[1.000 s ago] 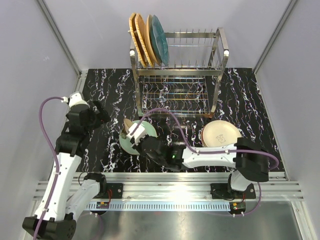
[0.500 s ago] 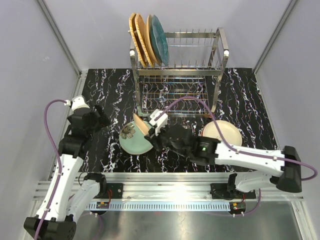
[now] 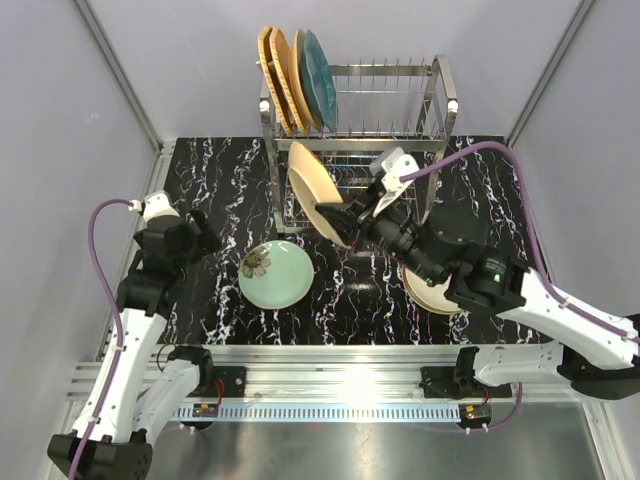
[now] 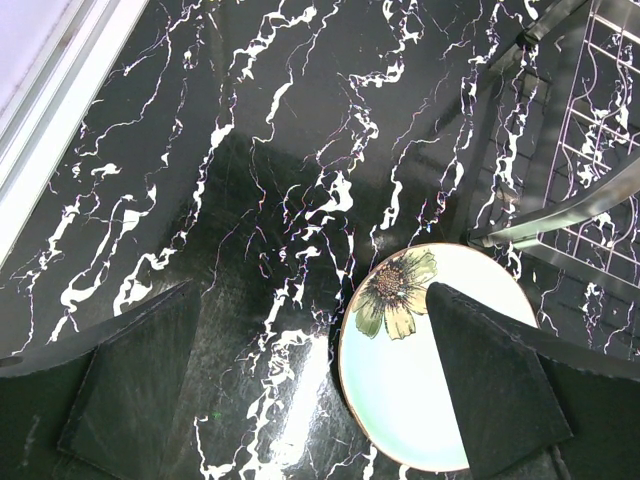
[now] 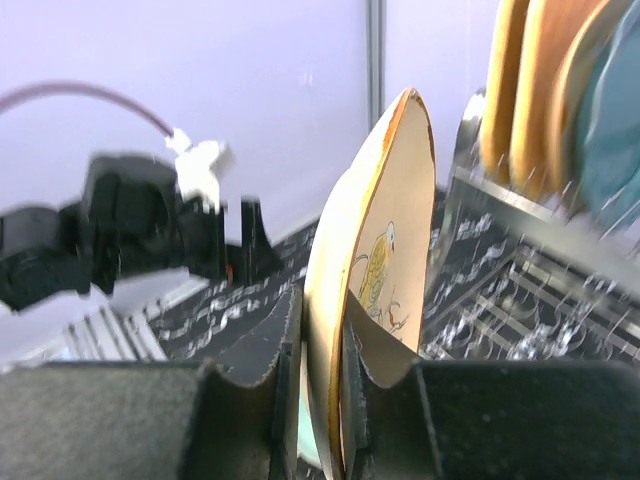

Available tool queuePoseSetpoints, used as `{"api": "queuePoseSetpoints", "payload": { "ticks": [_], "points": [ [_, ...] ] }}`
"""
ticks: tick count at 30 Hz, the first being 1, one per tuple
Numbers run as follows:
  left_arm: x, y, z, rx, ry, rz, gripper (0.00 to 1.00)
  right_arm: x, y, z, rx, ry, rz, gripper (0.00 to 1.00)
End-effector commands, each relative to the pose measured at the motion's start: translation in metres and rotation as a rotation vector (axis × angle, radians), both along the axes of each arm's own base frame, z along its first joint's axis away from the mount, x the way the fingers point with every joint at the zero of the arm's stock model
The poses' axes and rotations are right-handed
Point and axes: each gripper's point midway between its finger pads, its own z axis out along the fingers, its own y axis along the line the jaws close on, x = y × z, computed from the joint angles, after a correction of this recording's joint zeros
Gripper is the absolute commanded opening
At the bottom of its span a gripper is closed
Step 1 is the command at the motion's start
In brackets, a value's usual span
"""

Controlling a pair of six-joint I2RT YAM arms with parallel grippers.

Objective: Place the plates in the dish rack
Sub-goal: Pass the plate from the left arm to the right, then insert the plate into the dish rack

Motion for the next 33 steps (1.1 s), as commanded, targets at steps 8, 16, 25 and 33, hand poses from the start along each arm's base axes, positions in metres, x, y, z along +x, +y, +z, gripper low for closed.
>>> {"api": "queuePoseSetpoints", "payload": {
  "ticks": [8, 16, 25, 33],
  "points": [
    [0.008, 0.006, 0.01, 0.024, -0.041, 0.024, 0.99, 0.025, -0.062, 0.147, 0.261, -0.312, -0.262, 0.0],
    [0.007, 0.006, 0.011, 0.018, -0.057, 0.022, 0.99, 0.068, -0.053, 0.153, 0.233, -0.319, -0.329, 0.0],
    [0.009, 0.003, 0.007, 0.01, -0.039, 0.007, 0.99, 0.13, -0.065, 0.169, 0.215, -0.354, -0.428, 0.0],
    [0.01, 0.001, 0.004, 0.007, -0.021, -0.002, 0.99, 0.189, -0.054, 0.156, 0.177, -0.315, -0.457, 0.0]
  ]
}}
